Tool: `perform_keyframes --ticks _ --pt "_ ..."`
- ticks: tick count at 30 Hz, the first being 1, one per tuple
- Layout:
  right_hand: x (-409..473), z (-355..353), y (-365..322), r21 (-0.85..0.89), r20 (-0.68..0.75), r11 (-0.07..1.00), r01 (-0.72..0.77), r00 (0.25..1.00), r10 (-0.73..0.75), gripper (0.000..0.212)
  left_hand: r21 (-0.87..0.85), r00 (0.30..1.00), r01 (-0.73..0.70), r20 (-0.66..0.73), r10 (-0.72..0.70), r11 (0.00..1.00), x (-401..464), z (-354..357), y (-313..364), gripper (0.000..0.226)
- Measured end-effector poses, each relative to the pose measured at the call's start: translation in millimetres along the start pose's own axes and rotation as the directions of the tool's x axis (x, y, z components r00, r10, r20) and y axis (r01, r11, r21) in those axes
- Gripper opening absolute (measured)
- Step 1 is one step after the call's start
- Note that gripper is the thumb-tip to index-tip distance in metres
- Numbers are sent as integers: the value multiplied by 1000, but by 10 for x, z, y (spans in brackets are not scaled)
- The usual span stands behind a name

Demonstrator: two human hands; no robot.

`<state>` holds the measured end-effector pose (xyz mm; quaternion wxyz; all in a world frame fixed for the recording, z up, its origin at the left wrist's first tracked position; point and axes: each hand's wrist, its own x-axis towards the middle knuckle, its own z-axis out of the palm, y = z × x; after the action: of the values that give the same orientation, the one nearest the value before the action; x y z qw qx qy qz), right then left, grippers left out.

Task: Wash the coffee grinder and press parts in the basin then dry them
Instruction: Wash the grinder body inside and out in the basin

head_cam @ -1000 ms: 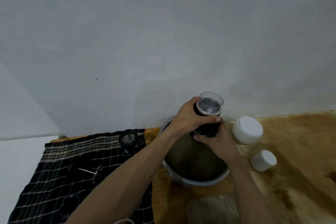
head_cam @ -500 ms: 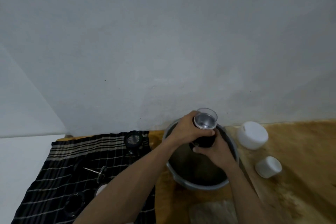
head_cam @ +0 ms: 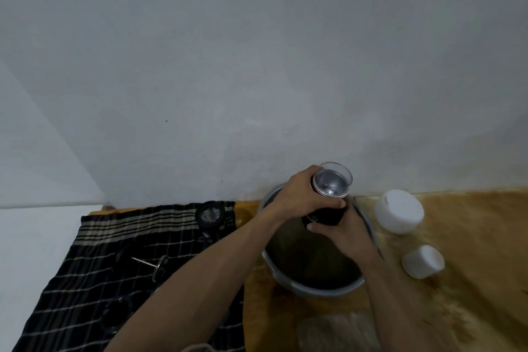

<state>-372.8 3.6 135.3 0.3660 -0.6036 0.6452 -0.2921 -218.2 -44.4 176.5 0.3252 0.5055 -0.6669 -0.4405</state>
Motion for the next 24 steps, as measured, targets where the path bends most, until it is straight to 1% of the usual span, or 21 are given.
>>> perform_keyframes --ticks 2,4,7,11,14,17,19,21,24 --pt "37 -27 -2 -11 -10 1000 -7 1000 7 94 -5 1000 -1 -6 1 1000 31 -19 27 78" --pt "62 -43 -11 -18 -7 1000 -5 1000 4 95 -46 1000 13 -19 -14 999 21 -52 53 75" --pt "102 -62 -109 1 32 1000 0 999 0 97 -103 999 7 -53 -12 995 -15 -169 107 71" --pt "192 7 -384 28 118 999 38 992 -41 87 -116 995 13 -101 -25 993 -87 -508 161 72" --pt "252 144 -721 90 179 991 96 978 -111 78 -94 992 23 -125 -34 995 -200 -917 217 71" --pt "291 412 -1176 132 233 974 185 949 -212 74 -63 984 28 -172 -38 998 -410 -1455 241 62" --pt "321 608 -1428 148 258 964 221 932 -253 72 -37 979 37 -201 -43 999 -548 -1775 244 61" --pt "358 837 -1641 166 284 955 247 915 -286 71 -2 973 65 -220 -64 998 -696 -2067 198 61" --pt "362 1268 -1952 144 351 945 294 878 -326 66 75 955 140 -272 -115 987 -967 -2480 21 62"
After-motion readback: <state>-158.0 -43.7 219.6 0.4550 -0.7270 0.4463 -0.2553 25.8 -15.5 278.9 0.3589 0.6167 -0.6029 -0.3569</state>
